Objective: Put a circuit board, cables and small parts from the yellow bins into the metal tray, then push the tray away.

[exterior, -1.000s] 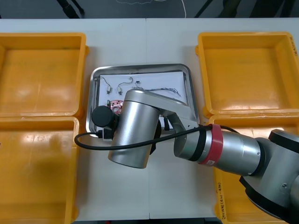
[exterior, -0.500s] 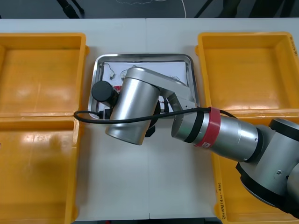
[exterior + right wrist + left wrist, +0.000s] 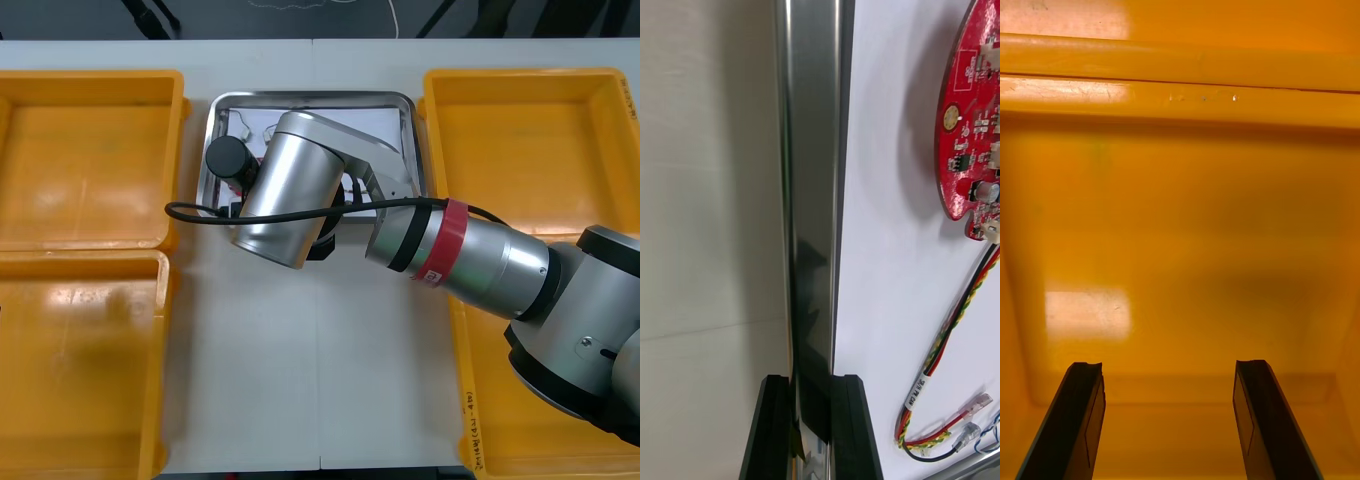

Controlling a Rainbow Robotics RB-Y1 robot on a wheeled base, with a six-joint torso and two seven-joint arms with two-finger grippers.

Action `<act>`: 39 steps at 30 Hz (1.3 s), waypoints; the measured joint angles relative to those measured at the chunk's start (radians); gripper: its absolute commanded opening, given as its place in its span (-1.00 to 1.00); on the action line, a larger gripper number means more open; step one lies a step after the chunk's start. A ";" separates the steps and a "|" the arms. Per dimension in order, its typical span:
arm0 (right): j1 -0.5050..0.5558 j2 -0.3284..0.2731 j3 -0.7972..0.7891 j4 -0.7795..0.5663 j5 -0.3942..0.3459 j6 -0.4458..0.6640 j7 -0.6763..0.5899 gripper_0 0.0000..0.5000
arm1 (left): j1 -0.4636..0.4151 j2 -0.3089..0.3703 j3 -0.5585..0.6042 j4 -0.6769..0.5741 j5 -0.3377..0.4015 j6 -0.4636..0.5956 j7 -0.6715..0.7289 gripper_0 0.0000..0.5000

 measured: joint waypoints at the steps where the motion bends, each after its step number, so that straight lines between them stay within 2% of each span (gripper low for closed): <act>1: -0.005 0.000 0.000 0.010 0.000 -0.009 0.001 -1.00 | 0.000 0.000 0.000 0.000 0.000 0.000 0.000 1.00; 20: -0.081 0.001 -0.018 0.201 0.000 -0.184 0.061 -1.00 | 0.000 0.000 0.000 0.000 0.000 0.000 0.000 1.00; 39: -0.082 0.001 -0.038 0.214 0.061 -0.288 0.102 -1.00 | 0.000 0.000 0.000 0.000 0.000 0.000 0.000 1.00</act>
